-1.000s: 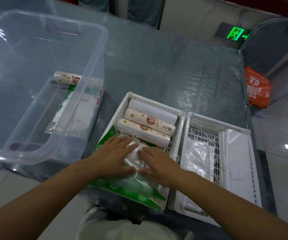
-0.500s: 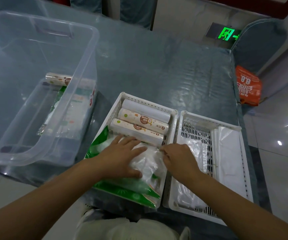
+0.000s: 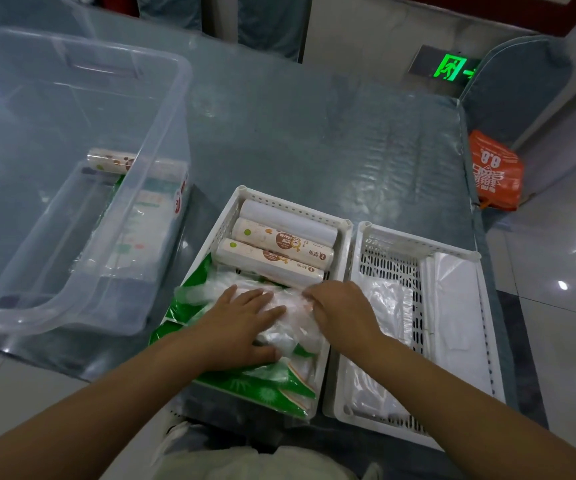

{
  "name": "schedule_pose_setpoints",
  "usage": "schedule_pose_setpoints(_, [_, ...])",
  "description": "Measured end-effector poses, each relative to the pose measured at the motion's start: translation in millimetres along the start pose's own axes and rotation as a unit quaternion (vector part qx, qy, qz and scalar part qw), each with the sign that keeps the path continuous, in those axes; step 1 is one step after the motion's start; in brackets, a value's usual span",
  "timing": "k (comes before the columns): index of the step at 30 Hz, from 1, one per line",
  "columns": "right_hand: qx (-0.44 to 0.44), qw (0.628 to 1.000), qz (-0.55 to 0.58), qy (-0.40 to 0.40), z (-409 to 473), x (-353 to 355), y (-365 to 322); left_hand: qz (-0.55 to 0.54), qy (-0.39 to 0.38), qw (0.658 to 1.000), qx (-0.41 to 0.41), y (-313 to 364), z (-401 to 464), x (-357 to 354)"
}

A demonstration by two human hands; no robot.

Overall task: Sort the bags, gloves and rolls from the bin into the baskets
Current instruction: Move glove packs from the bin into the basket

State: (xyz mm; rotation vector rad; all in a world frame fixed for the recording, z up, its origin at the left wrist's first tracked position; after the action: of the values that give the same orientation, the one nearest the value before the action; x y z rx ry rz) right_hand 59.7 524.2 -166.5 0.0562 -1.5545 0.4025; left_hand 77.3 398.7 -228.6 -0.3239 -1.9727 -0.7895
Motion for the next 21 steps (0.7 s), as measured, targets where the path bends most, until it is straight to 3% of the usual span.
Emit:
schedule_pose_setpoints(3, [-0.015, 1.0, 0.006, 0.021, 10, 10, 9, 0.003, -0.011, 1.0, 0.003, 2, 0, 4])
schedule_pose_setpoints(9, [-0.043, 0.998, 0.039, 0.037, 16, 12, 20, -0.031, 0.051, 0.998, -0.007, 1, -30, 27])
schedule_pose_setpoints(14, [-0.036, 0.997, 0.055, 0.043, 11, 6, 18, 0.047, 0.016, 0.998, -0.035, 13, -50, 7])
schedule_pose_setpoints(21, [-0.026, 0.996, 0.06, 0.056, 4, 6, 10, 0.084, 0.031, 0.995, -0.034, 9, -42, 7])
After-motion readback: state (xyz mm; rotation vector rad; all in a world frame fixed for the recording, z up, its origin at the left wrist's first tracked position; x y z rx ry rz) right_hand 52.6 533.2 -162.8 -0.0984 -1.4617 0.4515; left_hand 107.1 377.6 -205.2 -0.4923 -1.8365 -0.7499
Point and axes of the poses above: each hand's wrist, its own z-axis towards the middle knuckle, its own x-axis out of the back of the hand, y = z × x, the point moved 9 cm from there along z, towards the middle knuckle, and after that the axes turned 10 degrees about -z, right-handed, at the moved point
